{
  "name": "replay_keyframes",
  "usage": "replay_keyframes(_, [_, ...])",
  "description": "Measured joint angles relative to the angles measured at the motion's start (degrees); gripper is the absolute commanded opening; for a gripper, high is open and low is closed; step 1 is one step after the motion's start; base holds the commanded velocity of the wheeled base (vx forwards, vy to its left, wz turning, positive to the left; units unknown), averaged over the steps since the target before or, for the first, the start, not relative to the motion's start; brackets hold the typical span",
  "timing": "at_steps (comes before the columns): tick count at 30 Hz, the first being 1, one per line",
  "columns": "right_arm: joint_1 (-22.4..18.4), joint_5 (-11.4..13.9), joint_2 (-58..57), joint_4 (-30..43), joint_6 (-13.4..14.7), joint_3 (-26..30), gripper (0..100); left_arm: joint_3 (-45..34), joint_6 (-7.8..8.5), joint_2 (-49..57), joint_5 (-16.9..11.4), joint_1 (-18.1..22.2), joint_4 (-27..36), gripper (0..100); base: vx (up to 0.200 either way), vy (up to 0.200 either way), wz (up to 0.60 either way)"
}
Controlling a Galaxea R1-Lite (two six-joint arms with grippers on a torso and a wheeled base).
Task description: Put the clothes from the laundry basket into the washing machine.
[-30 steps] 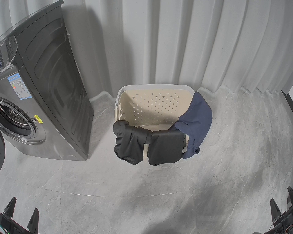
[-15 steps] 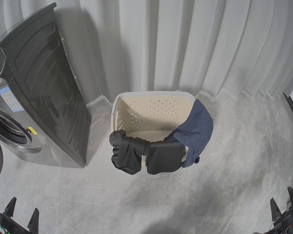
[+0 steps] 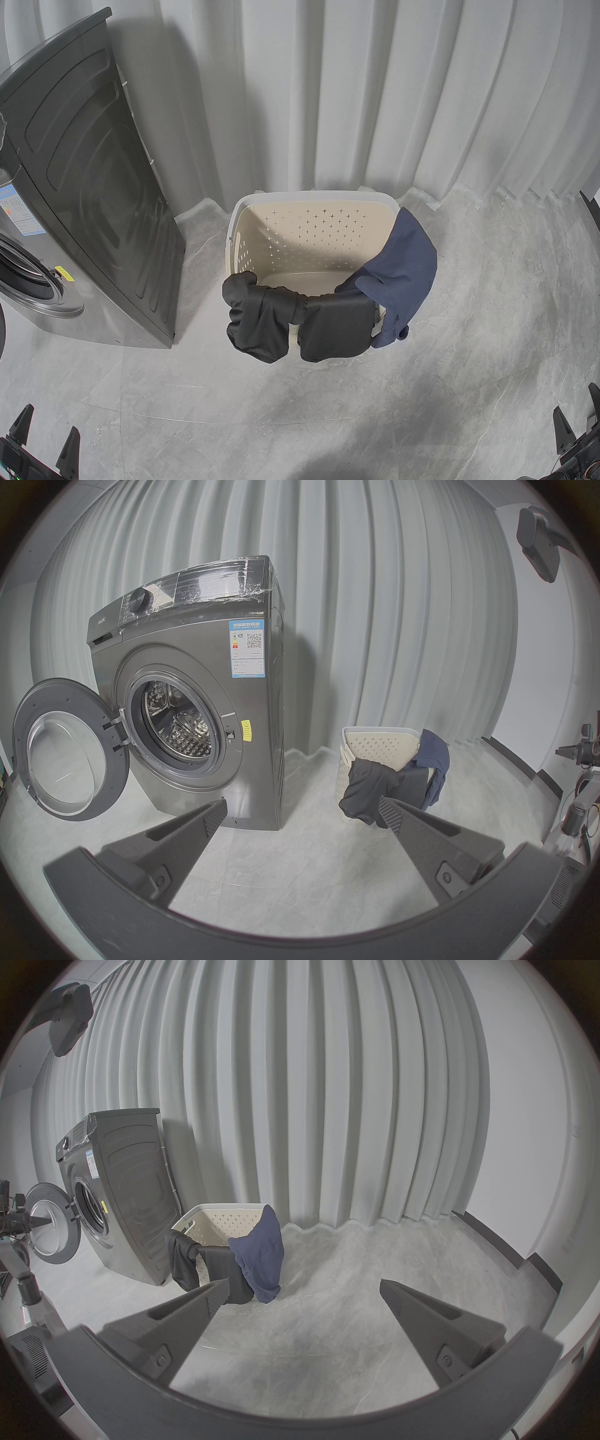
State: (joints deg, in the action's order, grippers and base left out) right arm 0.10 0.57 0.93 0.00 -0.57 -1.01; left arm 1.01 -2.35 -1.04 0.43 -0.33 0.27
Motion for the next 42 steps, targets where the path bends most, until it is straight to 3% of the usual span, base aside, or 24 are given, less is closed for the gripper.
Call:
replay_keyframes(10, [-0.02,0.0,0.0,0.0,0.02,0.0,100,0.0,0.0,0.02,-0.02,0.0,0.0,100,0.0,0.0,0.0])
replay_keyframes(19, [-0.02,0.02,0.0,0.0,0.0,0.0,100,0.0,0.01,0.02,0.0,-0.05,0.0,100,0.2,0.0,0.0])
replay_keyframes(27, [0.0,0.05,0.0,0.05,0.04,0.0,100,0.0,0.01,0.0,0.0,0.0,-0.02,100,0.0,0.0,0.0])
replay_keyframes(30, [0.0,-0.11,0.0,0.44,1.46,0.0,100,0.0,0.01,0.0,0.0,-0.02,-0.02,100,0.0,0.0,0.0])
replay_keyframes(42, [-0.02,-0.37,0.0,0.1,1.0,0.0,100,0.0,-0.07,0.0,0.04,-0.02,0.0,100,0.0,0.0,0.0])
